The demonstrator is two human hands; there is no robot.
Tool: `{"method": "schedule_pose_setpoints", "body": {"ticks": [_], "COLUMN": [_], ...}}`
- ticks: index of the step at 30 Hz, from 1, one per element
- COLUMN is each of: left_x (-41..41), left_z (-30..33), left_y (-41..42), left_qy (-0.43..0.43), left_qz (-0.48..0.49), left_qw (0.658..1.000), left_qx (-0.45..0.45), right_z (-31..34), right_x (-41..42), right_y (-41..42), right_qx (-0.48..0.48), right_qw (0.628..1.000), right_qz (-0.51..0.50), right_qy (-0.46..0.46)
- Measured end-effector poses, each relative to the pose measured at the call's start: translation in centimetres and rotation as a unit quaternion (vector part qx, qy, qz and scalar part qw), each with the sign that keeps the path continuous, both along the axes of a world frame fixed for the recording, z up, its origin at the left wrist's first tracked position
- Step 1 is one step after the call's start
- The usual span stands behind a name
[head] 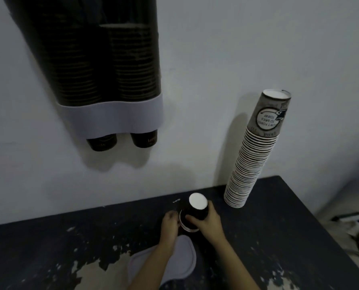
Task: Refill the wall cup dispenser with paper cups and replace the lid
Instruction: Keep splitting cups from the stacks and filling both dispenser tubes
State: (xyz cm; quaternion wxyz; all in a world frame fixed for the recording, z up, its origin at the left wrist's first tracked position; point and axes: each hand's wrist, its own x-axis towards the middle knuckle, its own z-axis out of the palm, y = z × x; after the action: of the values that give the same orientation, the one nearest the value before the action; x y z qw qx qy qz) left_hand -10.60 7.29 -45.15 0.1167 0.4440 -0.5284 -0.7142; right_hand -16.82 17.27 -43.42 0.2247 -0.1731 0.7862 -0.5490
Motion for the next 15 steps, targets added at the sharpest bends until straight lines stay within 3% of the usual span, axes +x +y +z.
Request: {"method": "schedule_pose_setpoints", "body": {"ticks": [3, 6, 12, 15], "left_x": [0.0, -0.2, -1.4, -1.7], "left_z": [0.5, 1.2, 2.8, 2.7], "left_y": [0.9, 2.1, 2.9, 2.4], "left_qy": [0.042, 0.071, 0.107, 0.095], "left_qz": [0.014, 0.01, 0.077, 0.125], "left_qw": [0.992, 0.98, 0.96, 0.951], "left_qx": [0.122, 0.187, 0.248, 0.268], "right_z": [0.4, 0.9, 3.2, 6.4], "right_x": [0.2, 0.3, 0.2, 0.1], "right_y": [0.8, 1.0, 0.4, 0.1], "right_qx": [-0.073, -0.111, -0.142, -0.213], "right_qw": [0.994, 0.987, 0.984, 0.963], "right_qz": [-0.056, -0.092, -0.094, -0.141], "right_qy": [-0.053, -0.064, 0.047, 0.085]}}
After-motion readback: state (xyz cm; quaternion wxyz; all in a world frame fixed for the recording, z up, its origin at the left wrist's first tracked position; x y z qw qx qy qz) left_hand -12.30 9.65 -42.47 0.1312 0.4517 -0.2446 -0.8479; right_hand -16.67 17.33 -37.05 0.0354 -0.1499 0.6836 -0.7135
